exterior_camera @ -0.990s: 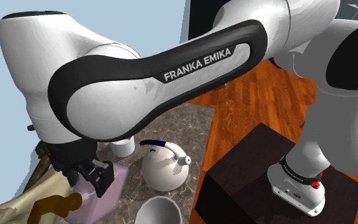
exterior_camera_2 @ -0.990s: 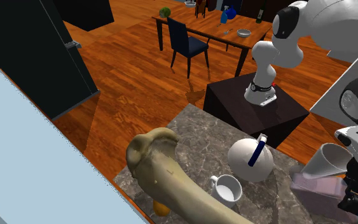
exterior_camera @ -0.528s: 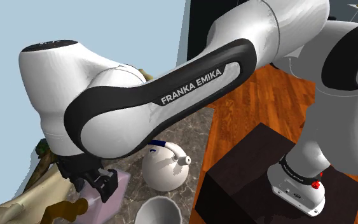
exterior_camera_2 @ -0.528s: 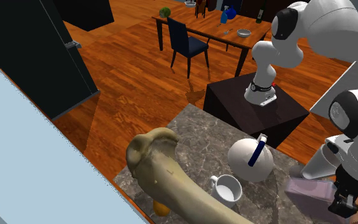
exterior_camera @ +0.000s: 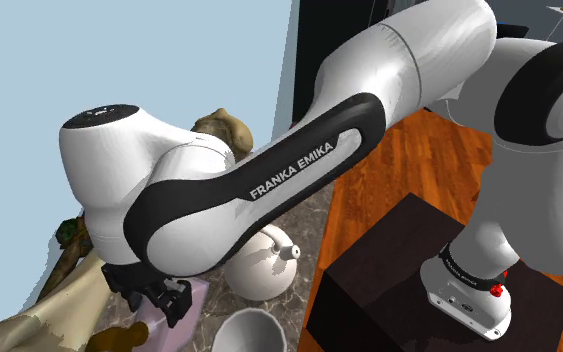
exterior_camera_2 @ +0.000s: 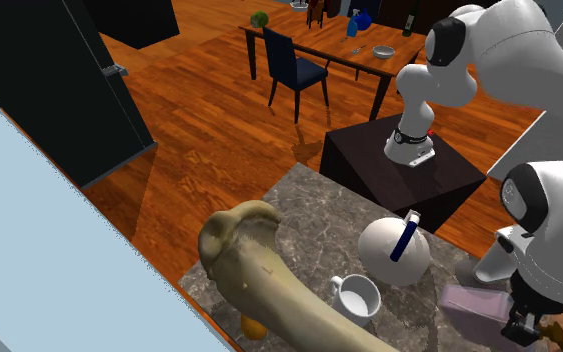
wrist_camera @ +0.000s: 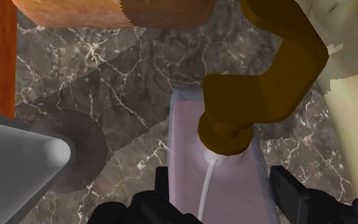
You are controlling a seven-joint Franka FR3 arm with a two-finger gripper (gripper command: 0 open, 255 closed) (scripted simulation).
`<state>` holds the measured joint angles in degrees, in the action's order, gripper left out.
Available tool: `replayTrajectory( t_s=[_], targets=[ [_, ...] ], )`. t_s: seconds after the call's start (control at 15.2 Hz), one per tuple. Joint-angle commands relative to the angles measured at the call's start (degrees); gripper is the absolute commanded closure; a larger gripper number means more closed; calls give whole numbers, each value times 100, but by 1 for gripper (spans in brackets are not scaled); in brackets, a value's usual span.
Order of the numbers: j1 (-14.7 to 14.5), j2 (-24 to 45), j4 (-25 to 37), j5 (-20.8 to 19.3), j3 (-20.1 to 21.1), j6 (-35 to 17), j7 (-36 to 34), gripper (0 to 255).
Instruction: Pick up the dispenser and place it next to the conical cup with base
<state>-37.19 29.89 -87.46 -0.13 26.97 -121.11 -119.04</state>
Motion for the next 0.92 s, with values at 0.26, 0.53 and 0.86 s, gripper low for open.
replayTrajectory(
  t_s=[0.26, 0.53, 0.86],
  targets=[
    [-9, 154, -237, -44, -39, -383, 38, 255],
    [-28, 285, -356, -84, -71, -624, 54, 255],
    [-43, 382, -424, -114, -95, -783, 63, 255]
  ],
)
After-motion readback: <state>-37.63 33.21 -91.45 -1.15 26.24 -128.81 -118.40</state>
